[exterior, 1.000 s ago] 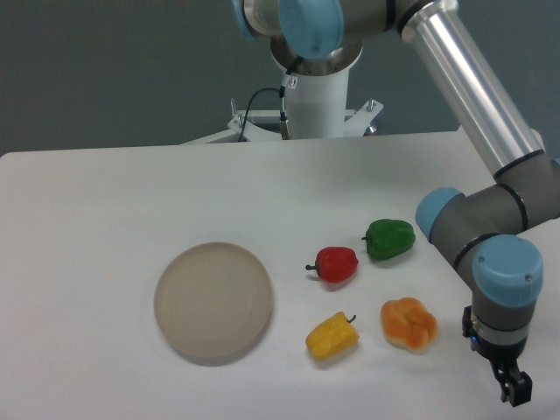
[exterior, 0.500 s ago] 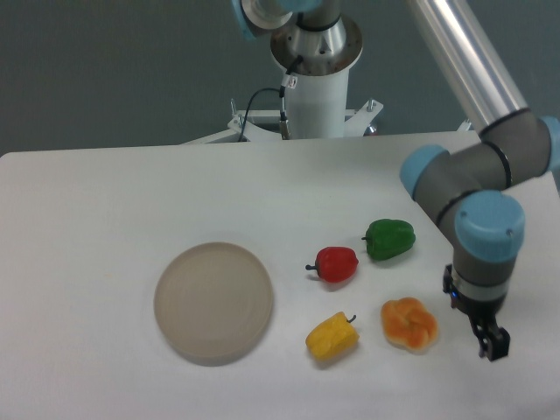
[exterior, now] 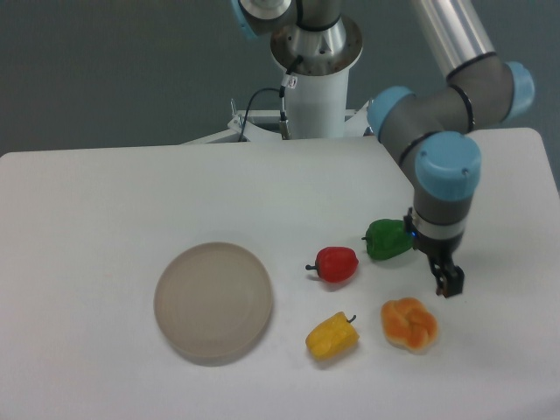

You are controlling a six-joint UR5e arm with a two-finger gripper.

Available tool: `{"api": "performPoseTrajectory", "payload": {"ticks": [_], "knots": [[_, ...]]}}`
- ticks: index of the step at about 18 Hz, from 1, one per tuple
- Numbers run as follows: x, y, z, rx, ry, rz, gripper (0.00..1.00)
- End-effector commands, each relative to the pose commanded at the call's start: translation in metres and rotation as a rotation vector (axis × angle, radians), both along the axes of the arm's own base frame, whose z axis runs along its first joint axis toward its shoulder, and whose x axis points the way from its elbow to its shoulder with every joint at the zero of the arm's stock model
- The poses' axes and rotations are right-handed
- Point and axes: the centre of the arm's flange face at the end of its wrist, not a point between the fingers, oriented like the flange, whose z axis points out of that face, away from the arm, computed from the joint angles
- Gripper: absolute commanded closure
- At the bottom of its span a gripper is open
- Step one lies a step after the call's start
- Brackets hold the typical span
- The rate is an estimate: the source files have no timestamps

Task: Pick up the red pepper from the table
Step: 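Move the open gripper over toward the red bell pepper, then lower the gripper onto the red bell pepper and close on it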

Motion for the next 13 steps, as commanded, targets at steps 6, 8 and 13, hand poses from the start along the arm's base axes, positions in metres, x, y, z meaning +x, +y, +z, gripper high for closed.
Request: {"api": "performPoseTrajectory", "payload": {"ticks": [6,8,13], "knots": [[0.071,0.04,-0.005,0.011,-0.012,0.111,0.0],[0.083,0.045,-0.012,0.007,-0.018,0.119,0.0],[0.088,0.055,-0.027,0.016,-0.019,0.101,0.0]]}}
